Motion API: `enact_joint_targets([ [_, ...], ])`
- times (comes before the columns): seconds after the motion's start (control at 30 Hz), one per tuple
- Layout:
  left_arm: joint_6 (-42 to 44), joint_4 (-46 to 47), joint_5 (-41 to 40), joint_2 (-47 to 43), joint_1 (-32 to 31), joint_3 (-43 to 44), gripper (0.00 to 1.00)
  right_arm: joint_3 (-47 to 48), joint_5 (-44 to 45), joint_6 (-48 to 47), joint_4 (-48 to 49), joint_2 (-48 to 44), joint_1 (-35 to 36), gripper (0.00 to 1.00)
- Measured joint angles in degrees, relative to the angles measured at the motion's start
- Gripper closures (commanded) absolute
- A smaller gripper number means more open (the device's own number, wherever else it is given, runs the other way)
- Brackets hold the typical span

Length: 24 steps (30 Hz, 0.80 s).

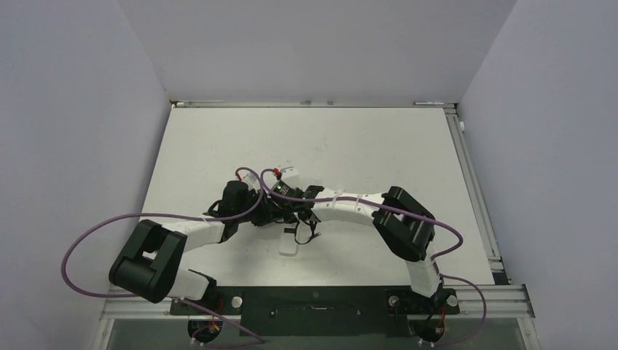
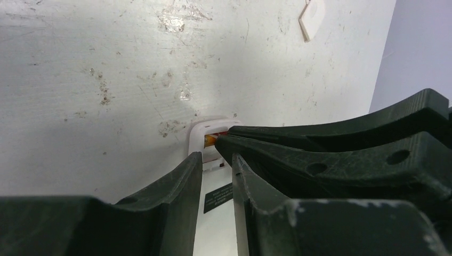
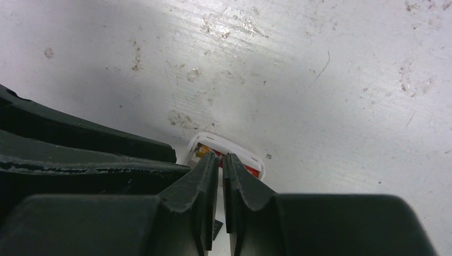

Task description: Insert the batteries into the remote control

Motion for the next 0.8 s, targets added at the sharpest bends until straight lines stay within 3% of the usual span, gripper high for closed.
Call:
enact_joint_targets([
  [0.43, 0.68, -6.08, -2.97, -4.61, -0.07, 0.02, 0.75, -7.63, 0.20, -0.98, -0.15, -12.57, 0.02, 0.86],
  [0.8, 2.29, -8.96, -6.21, -3.26, -0.68, 1.66, 0.89, -19.28, 0.07, -2.75, 1.62, -20.20, 0.02, 0.91],
])
